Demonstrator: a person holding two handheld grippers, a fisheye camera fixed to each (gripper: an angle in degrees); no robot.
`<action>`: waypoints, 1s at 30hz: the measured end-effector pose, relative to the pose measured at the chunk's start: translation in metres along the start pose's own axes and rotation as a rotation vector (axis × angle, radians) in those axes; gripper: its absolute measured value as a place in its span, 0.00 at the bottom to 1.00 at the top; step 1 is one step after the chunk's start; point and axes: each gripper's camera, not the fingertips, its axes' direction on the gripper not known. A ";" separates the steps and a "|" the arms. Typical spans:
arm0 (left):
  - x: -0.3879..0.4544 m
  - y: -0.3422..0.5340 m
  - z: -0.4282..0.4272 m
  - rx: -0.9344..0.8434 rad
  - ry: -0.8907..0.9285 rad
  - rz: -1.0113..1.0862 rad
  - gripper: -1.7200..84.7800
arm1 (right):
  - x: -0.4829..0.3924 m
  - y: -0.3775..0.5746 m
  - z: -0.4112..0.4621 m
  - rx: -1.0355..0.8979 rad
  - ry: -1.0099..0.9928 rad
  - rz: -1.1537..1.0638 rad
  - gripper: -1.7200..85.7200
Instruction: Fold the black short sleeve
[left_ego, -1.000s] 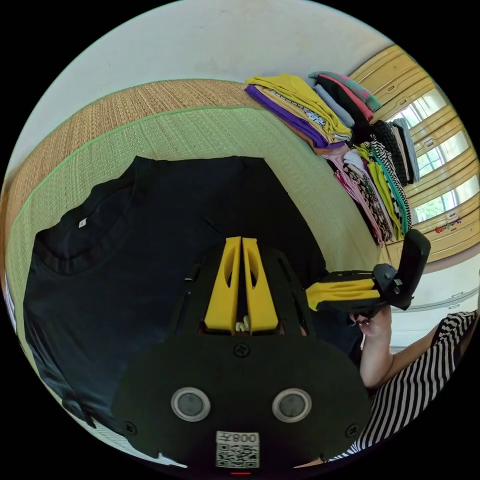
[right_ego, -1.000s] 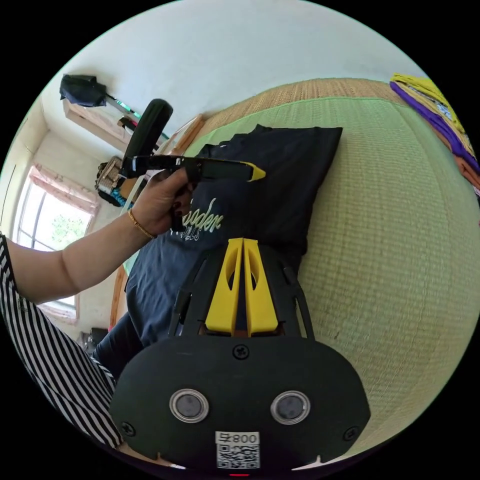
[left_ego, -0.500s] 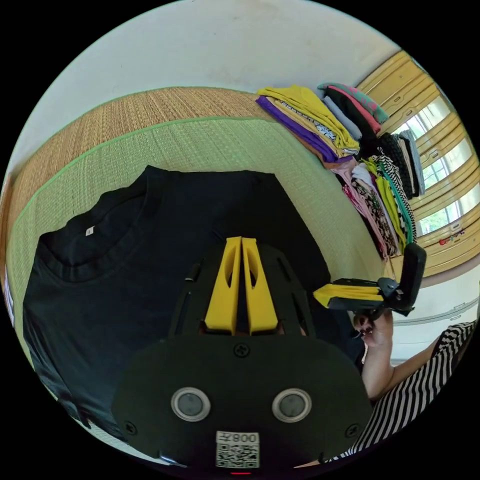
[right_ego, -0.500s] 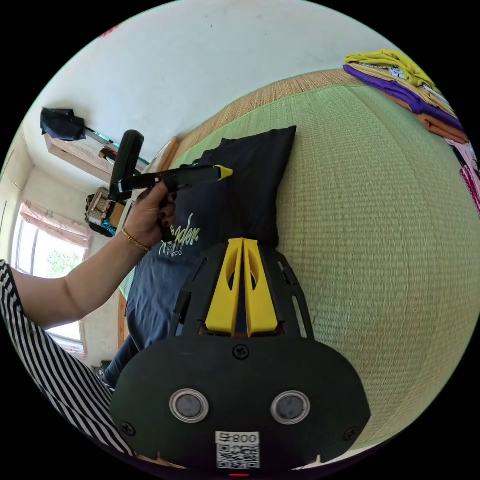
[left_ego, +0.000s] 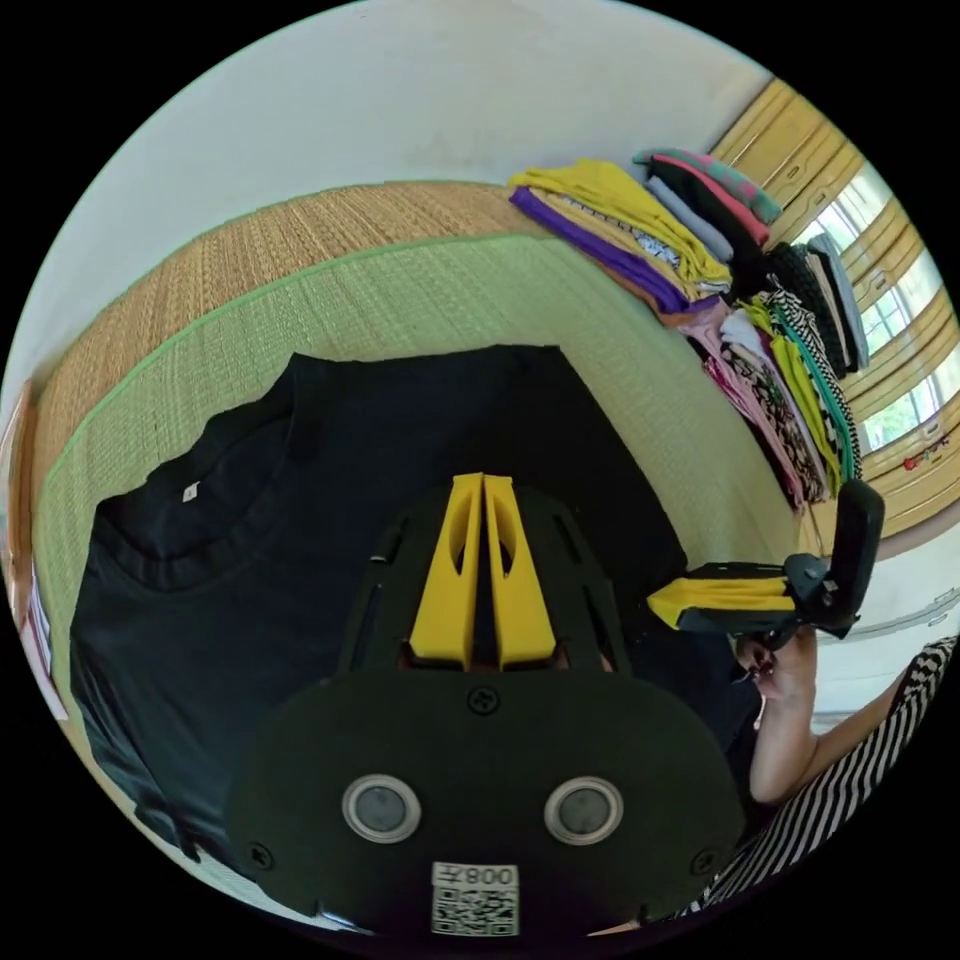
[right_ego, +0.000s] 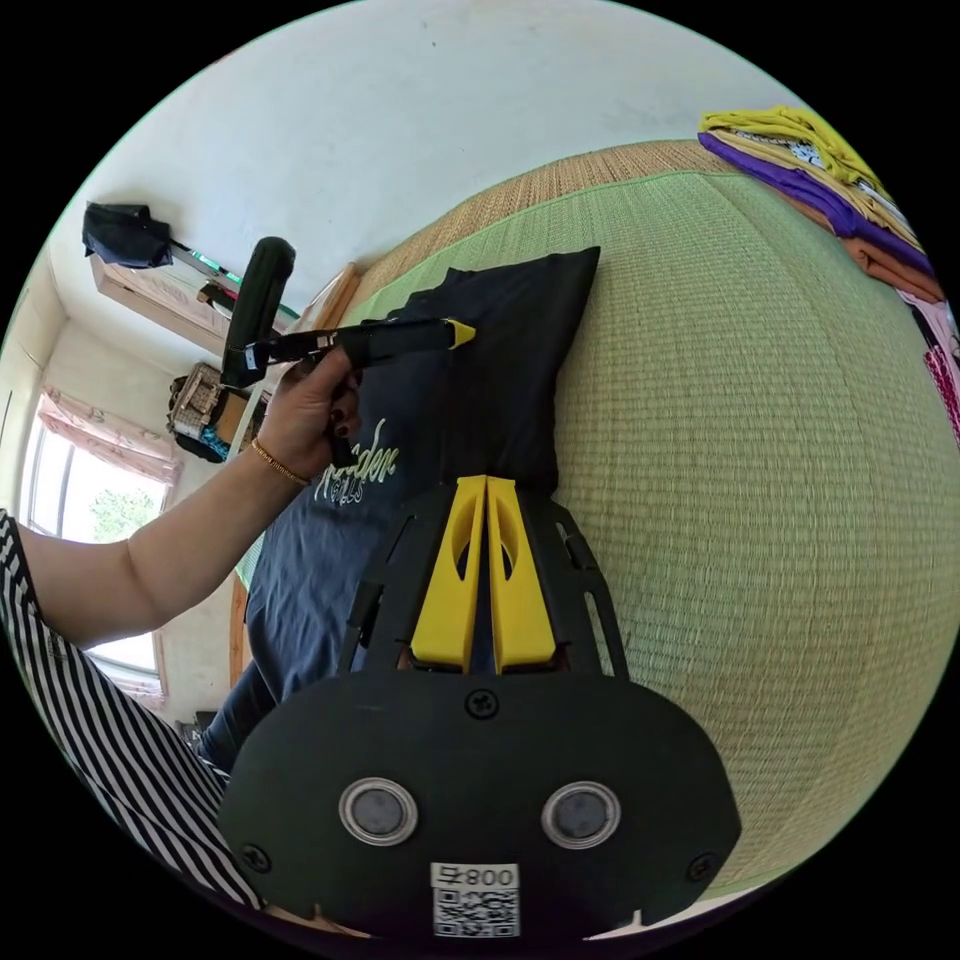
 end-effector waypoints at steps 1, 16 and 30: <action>-0.003 0.003 -0.001 -0.003 0.010 -0.030 0.03 | 0.000 0.000 0.000 0.000 -0.002 0.000 0.02; -0.017 0.049 0.003 0.049 -0.074 0.007 0.04 | 0.007 -0.004 0.001 0.015 -0.057 0.021 0.02; -0.052 0.119 0.039 0.061 -0.042 -0.026 0.03 | 0.002 -0.008 0.006 0.037 -0.028 0.051 0.02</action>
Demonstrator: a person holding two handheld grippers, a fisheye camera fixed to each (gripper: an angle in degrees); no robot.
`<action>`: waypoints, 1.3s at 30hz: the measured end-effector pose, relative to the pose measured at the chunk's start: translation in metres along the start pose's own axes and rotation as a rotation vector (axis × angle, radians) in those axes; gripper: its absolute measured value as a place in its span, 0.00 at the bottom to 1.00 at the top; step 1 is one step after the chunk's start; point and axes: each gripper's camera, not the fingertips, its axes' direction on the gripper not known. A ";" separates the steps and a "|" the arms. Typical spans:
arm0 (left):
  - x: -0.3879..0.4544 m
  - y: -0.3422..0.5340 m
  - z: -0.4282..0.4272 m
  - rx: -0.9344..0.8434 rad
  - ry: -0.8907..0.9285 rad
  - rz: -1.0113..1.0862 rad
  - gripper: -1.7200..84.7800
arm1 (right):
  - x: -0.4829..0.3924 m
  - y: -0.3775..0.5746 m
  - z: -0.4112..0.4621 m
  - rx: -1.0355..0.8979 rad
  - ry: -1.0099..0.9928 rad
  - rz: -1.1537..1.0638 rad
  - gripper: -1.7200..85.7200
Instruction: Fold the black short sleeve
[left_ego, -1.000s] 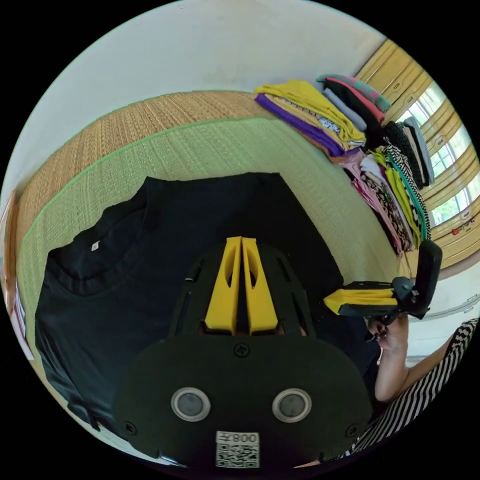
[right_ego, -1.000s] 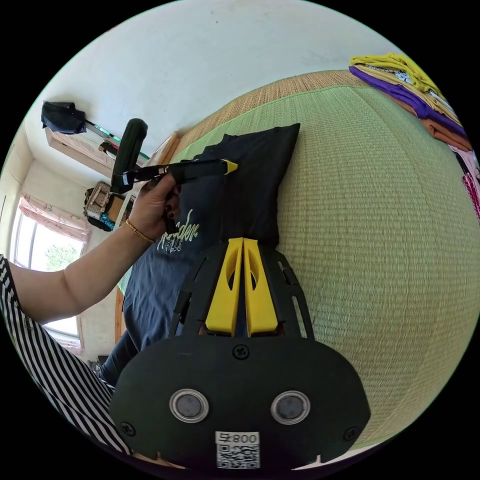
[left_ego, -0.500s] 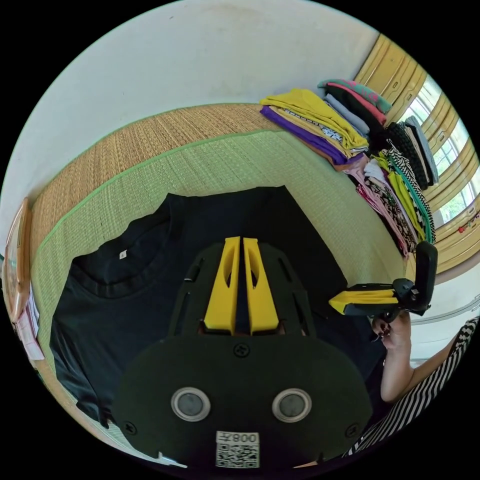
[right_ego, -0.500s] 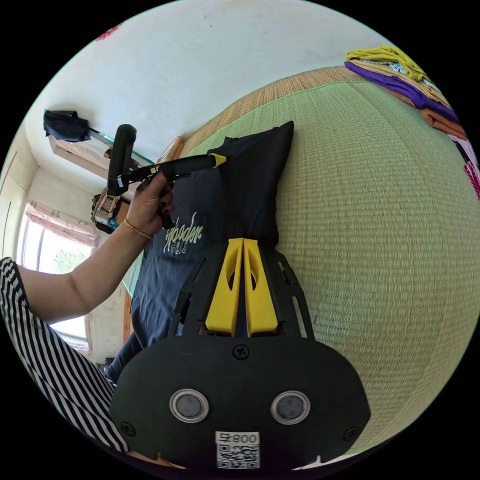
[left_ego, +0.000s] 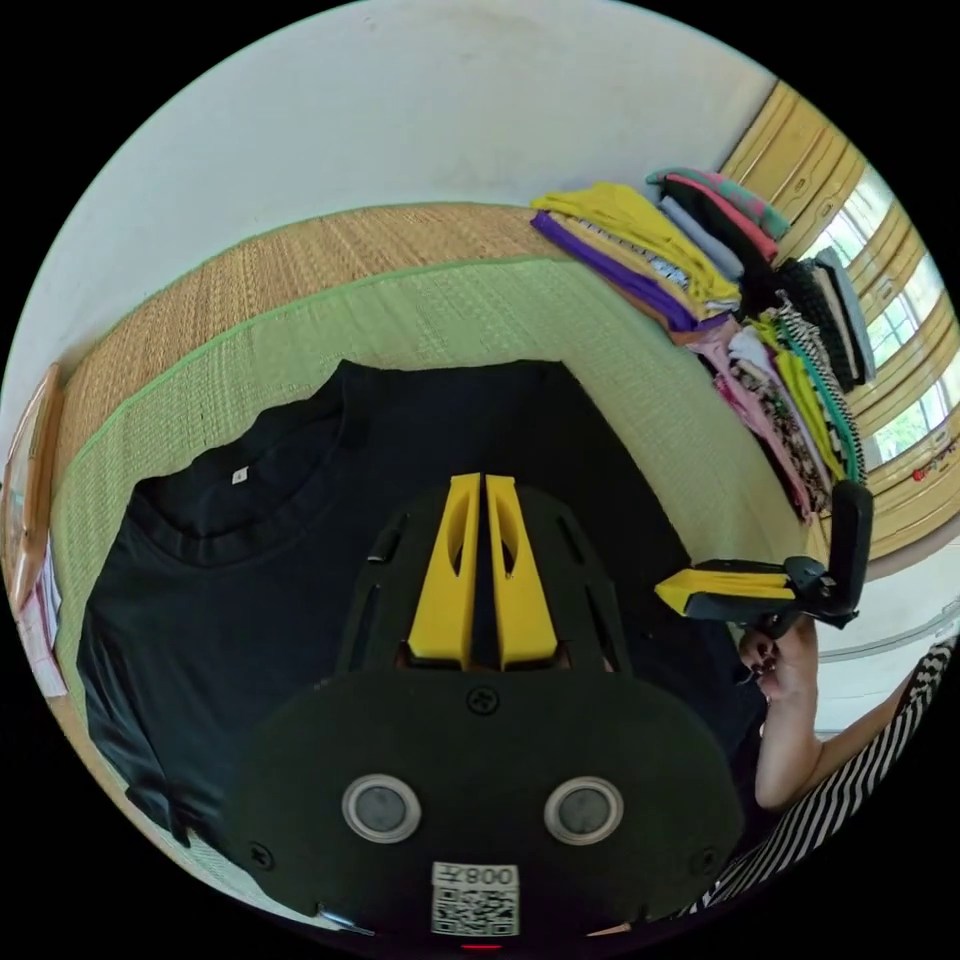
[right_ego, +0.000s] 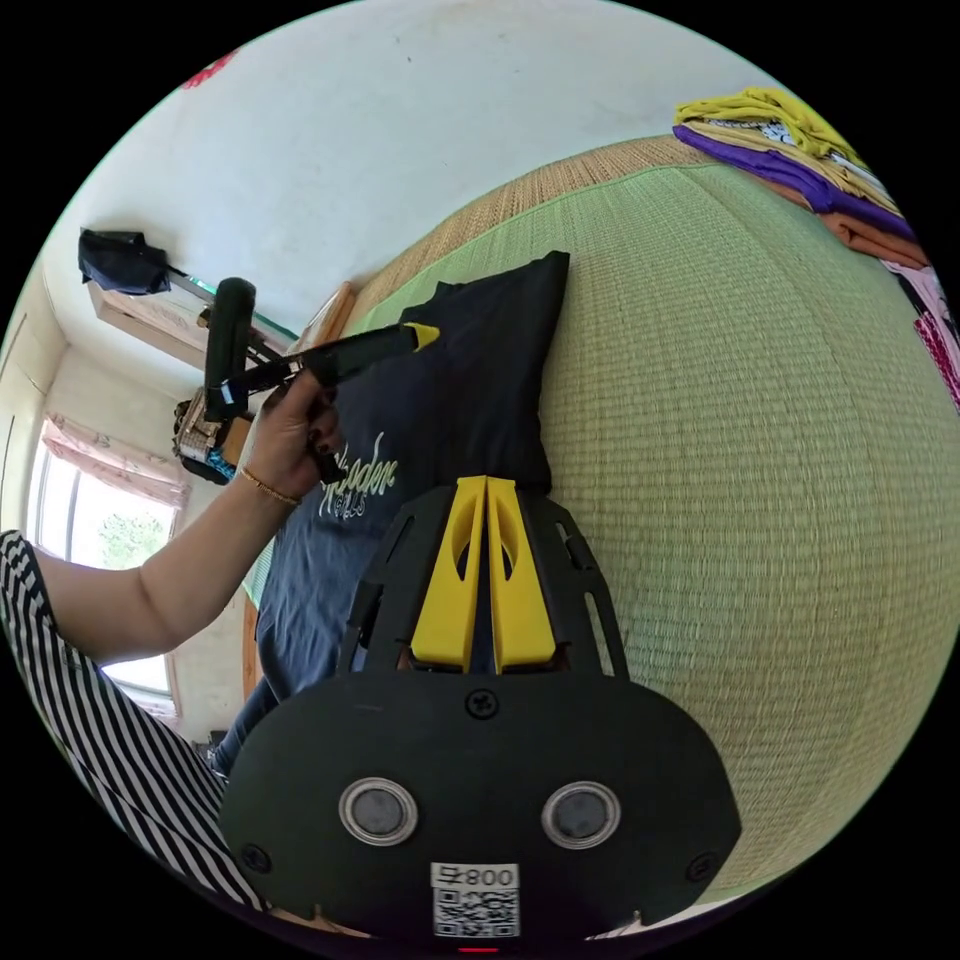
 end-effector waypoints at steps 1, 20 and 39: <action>0.001 0.007 -0.003 0.049 0.036 0.010 0.03 | -0.001 0.000 0.000 0.001 0.001 0.001 0.02; -0.045 0.137 0.065 0.014 0.255 0.069 0.02 | -0.027 -0.003 0.014 0.020 0.029 -0.034 0.02; -0.286 0.557 -0.015 0.335 0.030 -0.944 0.11 | -0.061 -0.022 0.025 0.069 -0.349 -0.040 0.02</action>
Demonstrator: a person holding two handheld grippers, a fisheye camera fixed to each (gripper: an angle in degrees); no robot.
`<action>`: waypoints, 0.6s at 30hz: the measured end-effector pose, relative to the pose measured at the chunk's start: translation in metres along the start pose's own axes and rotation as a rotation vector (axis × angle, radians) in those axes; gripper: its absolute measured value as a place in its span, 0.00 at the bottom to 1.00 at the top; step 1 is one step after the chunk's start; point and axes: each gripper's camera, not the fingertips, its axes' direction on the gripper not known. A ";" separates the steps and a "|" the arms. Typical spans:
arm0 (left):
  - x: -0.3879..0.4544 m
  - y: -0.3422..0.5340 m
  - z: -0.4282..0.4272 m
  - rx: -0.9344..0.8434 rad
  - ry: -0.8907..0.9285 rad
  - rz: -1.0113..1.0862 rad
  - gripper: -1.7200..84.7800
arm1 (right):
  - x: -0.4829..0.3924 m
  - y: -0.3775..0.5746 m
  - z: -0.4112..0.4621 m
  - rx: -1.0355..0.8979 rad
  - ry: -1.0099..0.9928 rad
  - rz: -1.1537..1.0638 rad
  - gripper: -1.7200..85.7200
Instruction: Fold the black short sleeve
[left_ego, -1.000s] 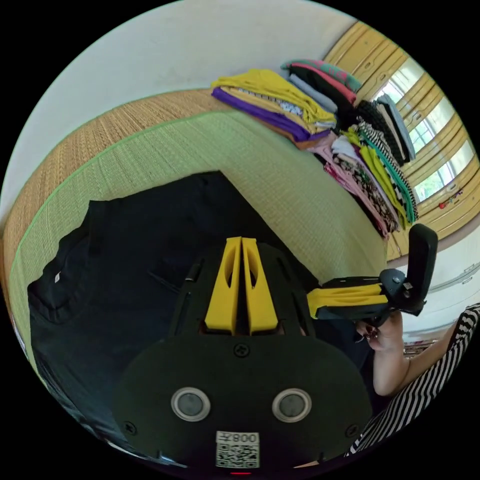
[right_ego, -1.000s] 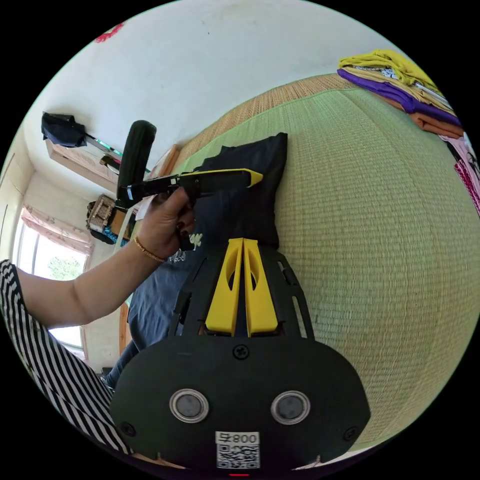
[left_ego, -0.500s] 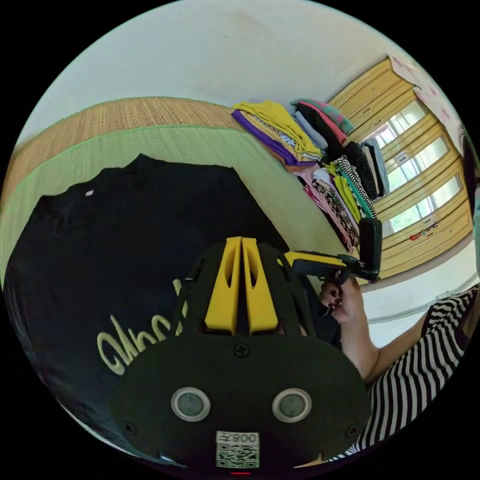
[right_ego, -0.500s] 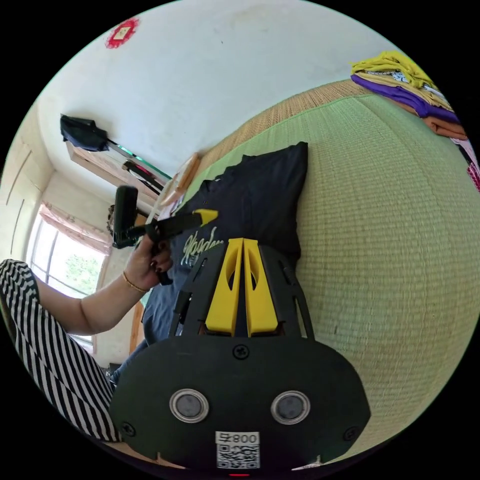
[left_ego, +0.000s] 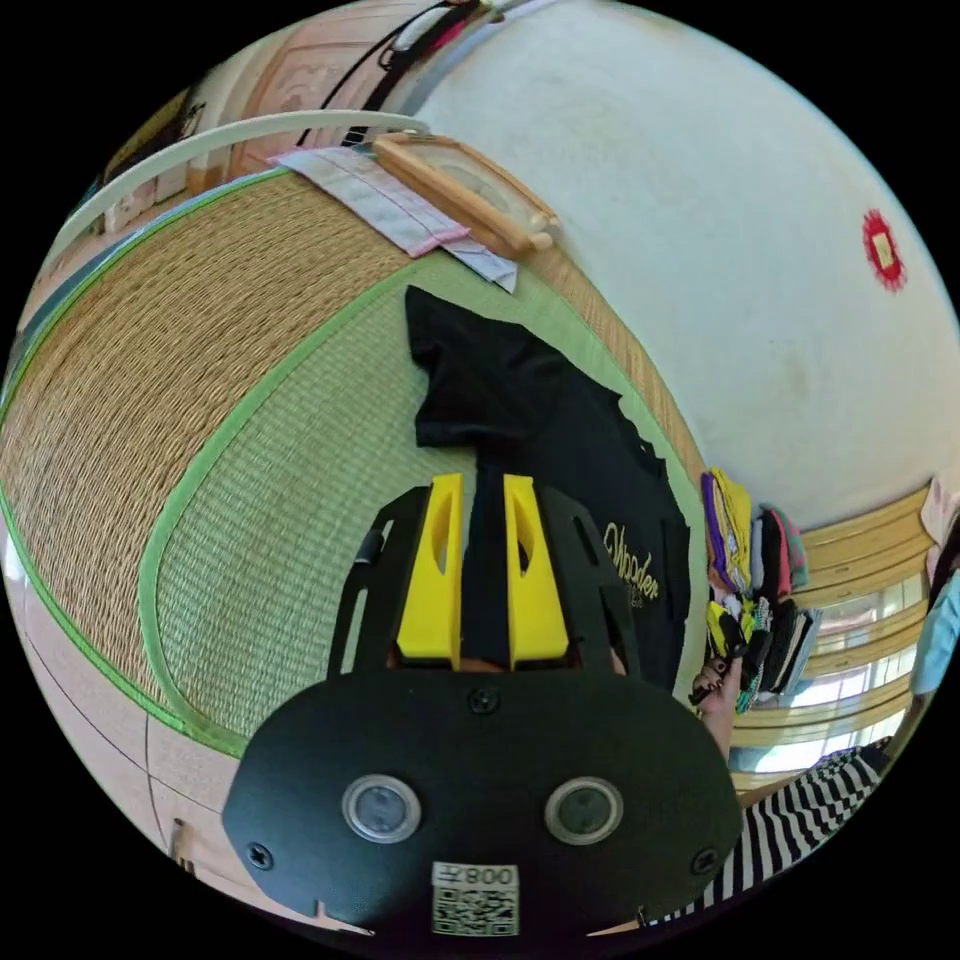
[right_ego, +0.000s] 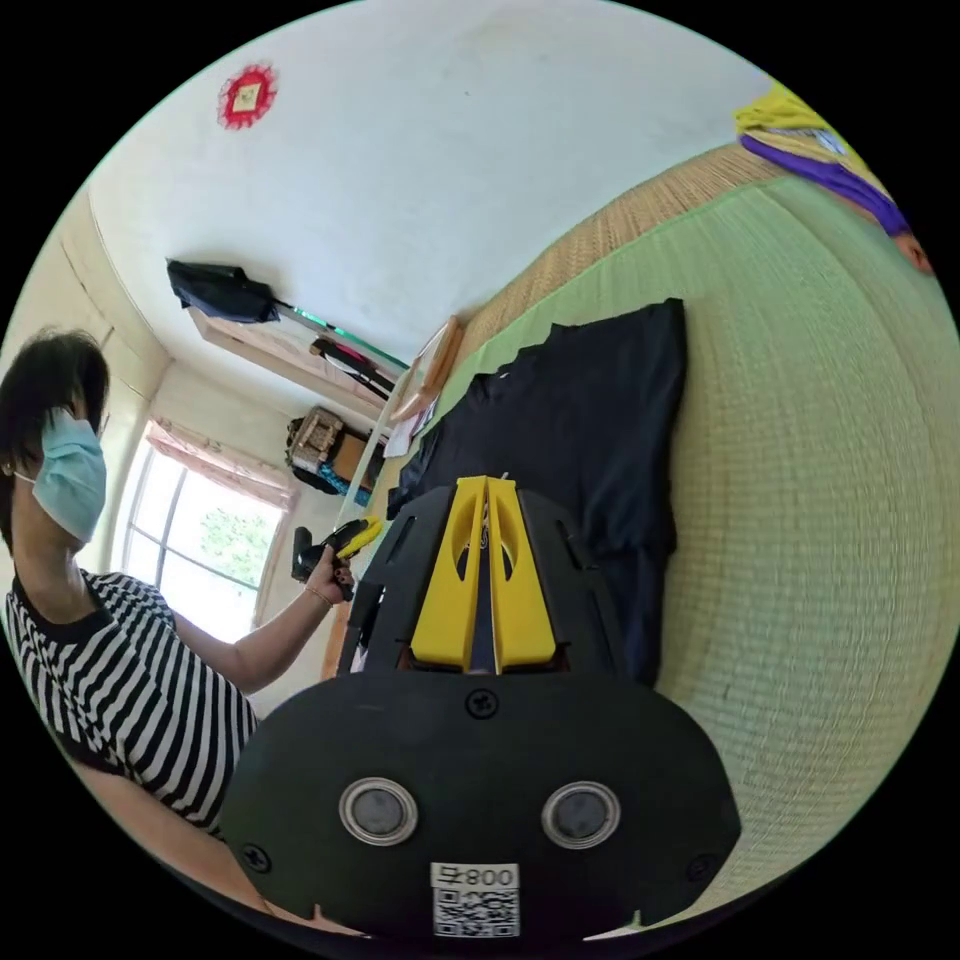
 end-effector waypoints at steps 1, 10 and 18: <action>-0.021 0.003 -0.001 0.028 0.031 -0.035 0.11 | -0.008 -0.004 0.006 -0.011 0.013 -0.013 0.02; -0.118 0.017 0.013 0.079 0.084 -0.031 0.12 | -0.150 -0.077 0.211 -0.308 0.062 -0.322 0.08; -0.166 0.028 0.032 0.016 0.076 0.085 0.10 | -0.294 -0.111 0.468 -0.560 0.219 -0.625 0.12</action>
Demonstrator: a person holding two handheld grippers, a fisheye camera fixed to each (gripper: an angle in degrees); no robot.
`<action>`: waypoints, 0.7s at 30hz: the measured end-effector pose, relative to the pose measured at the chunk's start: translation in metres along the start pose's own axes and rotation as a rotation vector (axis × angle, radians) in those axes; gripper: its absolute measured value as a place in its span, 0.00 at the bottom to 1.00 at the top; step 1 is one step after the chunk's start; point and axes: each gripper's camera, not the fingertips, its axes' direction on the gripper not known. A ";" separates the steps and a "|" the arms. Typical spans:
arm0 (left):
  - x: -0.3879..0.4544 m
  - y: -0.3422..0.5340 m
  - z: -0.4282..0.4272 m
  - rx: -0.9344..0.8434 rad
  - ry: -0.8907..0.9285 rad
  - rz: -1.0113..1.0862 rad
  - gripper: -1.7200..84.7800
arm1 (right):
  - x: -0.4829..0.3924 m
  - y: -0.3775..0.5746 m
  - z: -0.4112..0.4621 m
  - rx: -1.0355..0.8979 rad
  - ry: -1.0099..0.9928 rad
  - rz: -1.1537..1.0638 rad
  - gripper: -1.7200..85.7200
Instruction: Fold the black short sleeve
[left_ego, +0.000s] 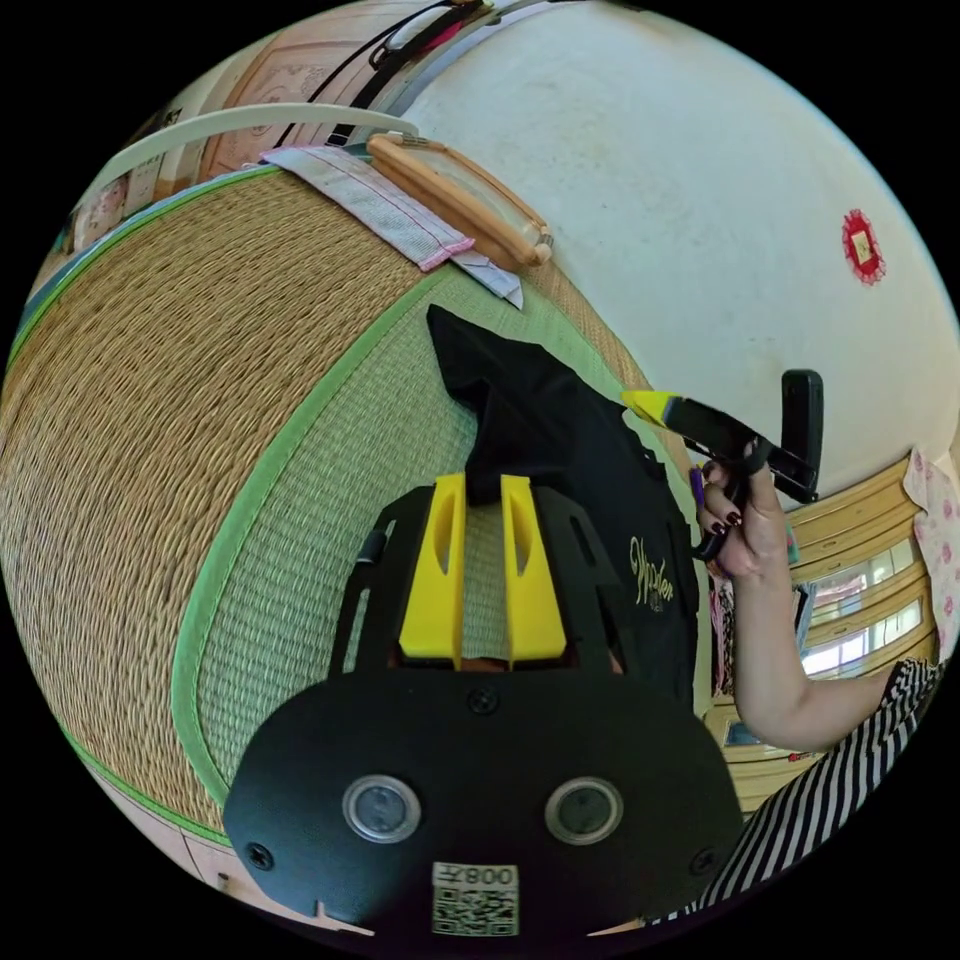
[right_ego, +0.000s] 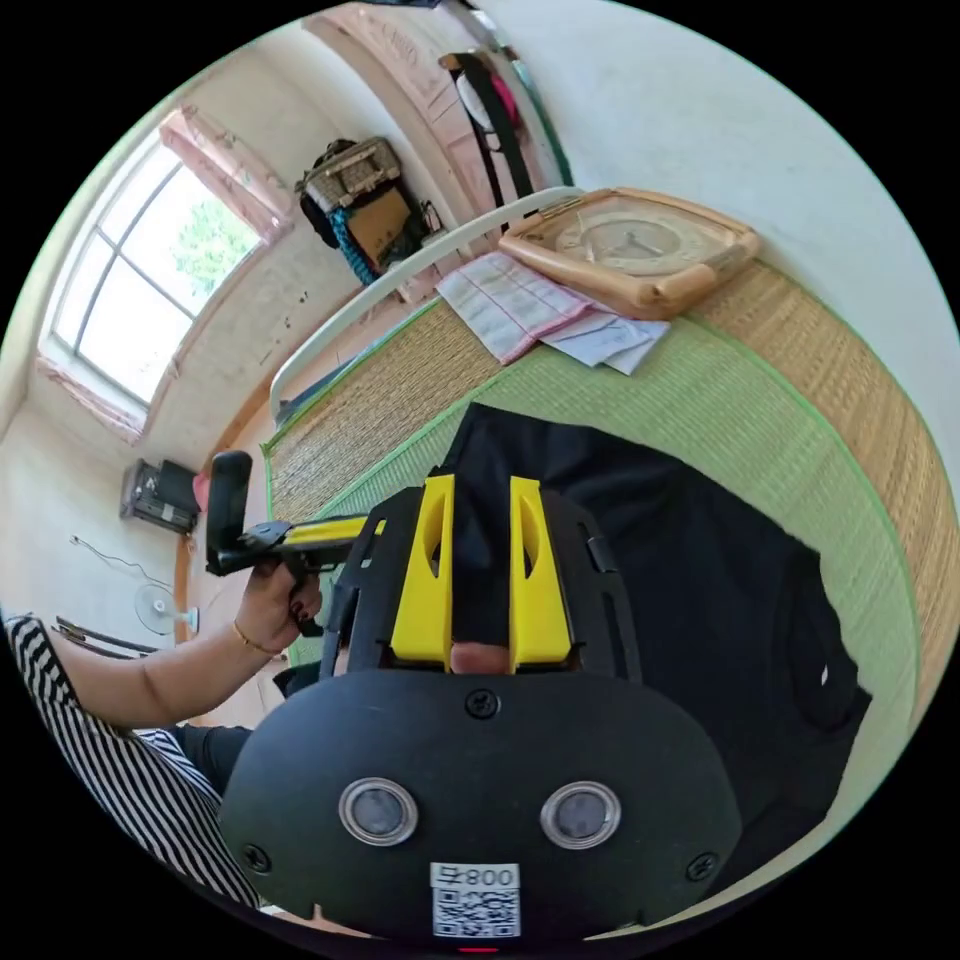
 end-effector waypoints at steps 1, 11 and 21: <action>-0.006 0.003 0.000 0.000 -0.002 0.008 0.09 | -0.006 -0.013 0.010 -0.017 0.009 -0.013 0.12; -0.051 0.024 0.003 0.005 0.012 0.031 0.08 | -0.069 -0.131 0.150 -0.200 0.197 -0.112 0.12; -0.072 0.033 0.002 -0.001 0.007 0.040 0.06 | -0.054 -0.144 0.163 -0.161 0.222 -0.072 0.04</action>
